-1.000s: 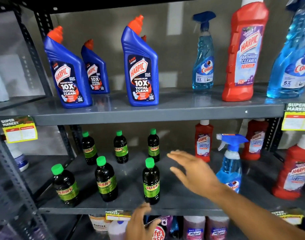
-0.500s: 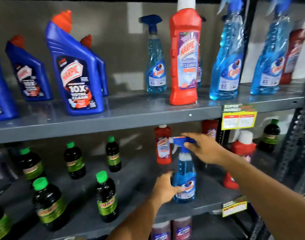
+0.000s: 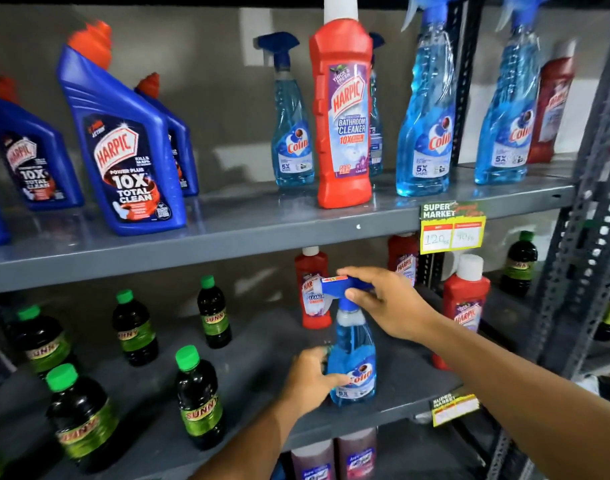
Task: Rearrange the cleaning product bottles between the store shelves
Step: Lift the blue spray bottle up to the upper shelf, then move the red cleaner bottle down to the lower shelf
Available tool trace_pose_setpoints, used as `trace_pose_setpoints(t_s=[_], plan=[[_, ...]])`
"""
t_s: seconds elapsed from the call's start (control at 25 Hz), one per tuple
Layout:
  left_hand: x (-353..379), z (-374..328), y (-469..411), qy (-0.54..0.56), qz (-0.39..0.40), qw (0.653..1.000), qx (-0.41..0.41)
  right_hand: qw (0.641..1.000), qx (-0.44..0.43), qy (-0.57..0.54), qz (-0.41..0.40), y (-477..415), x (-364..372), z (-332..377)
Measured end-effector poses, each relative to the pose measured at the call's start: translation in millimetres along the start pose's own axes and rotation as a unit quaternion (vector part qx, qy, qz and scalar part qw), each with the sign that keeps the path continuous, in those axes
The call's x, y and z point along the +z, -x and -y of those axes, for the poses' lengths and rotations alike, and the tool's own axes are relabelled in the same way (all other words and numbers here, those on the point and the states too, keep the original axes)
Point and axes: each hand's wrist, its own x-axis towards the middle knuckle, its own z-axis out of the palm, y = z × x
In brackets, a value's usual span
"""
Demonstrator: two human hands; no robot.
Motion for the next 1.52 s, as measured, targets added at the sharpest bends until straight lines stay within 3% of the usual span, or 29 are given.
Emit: trace_pose_setpoints(t_s=[0.24,0.36,0.44,0.52,0.6,0.68,0.76,1.12,1.36,1.44,1.52], plan=[[-64.1,-124.6,85.1,0.063,-0.003,0.988,0.143,0.973,-0.17,-0.058,-0.148,-7.7,-94.4,117.6],[-105.4,-203.4,105.8,0.071,-0.049,0.966,0.245,0.93,-0.254,-0.027,-0.266,-42.8,-151.1,186.1],[-128.0,-242.5,98.7,0.072,-0.078,0.949,0.297,0.925,-0.239,0.067,-0.289,-74.0,-178.9,215.1],[-144.7,-265.1,81.7,0.07,-0.108,0.94,0.315,0.932,-0.228,0.164,-0.232,-108.9,-194.9,223.9],[-157.2,-273.1,59.7,0.069,-0.136,0.938,0.311,0.951,-0.177,0.163,-0.195,-134.2,-199.5,230.2],[-164.8,-270.1,38.8,0.075,-0.147,0.941,0.295,0.938,-0.142,0.213,-0.232,-156.8,-197.5,230.3],[-168.3,-264.2,22.7,0.083,-0.154,0.943,0.283,0.919,-0.184,0.254,-0.238,-173.0,-189.1,226.5],[-169.9,-257.0,-10.5,0.067,-0.158,0.948,0.268,0.928,-0.153,0.277,-0.197,-201.2,-191.9,203.3],[-167.6,-253.2,-9.2,0.049,-0.181,0.949,0.254,0.928,-0.195,0.277,-0.154,-206.1,-193.6,200.9],[-165.0,-252.2,-3.6,0.014,-0.212,0.948,0.238,0.921,-0.165,0.307,-0.175,-207.8,-199.6,200.4],[-157.7,-253.2,7.2,-0.052,-0.308,0.916,0.252,0.913,-0.112,0.347,-0.184,-207.1,-206.2,197.6]])
